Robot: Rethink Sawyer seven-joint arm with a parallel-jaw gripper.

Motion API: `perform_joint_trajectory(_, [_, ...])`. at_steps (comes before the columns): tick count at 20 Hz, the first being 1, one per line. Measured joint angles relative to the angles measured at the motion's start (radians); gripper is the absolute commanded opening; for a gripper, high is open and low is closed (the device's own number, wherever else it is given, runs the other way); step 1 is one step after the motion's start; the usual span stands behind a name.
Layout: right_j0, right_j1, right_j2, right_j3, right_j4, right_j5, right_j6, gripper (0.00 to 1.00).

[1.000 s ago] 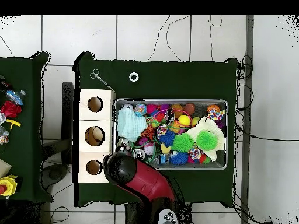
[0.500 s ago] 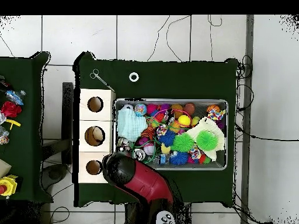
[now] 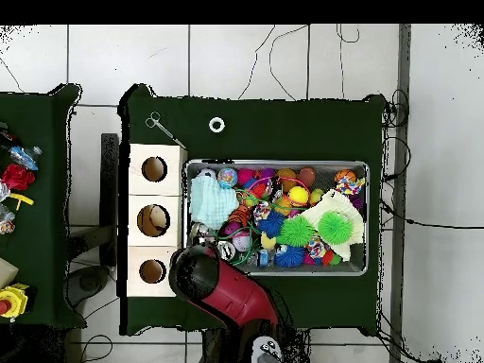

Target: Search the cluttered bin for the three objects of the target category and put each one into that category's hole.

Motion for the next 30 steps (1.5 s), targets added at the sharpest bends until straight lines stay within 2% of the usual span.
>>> perform_joint_trajectory(10, [-0.010, 0.000, 0.032, 0.052, 0.047, -0.027, 0.000, 1.00])
perform_joint_trajectory(19, [-0.005, -0.015, 0.032, 0.053, 0.076, -0.026, 0.000, 1.00])
perform_joint_trajectory(30, [0.001, -0.019, 0.031, 0.053, 0.079, -0.014, 0.000, 1.00])
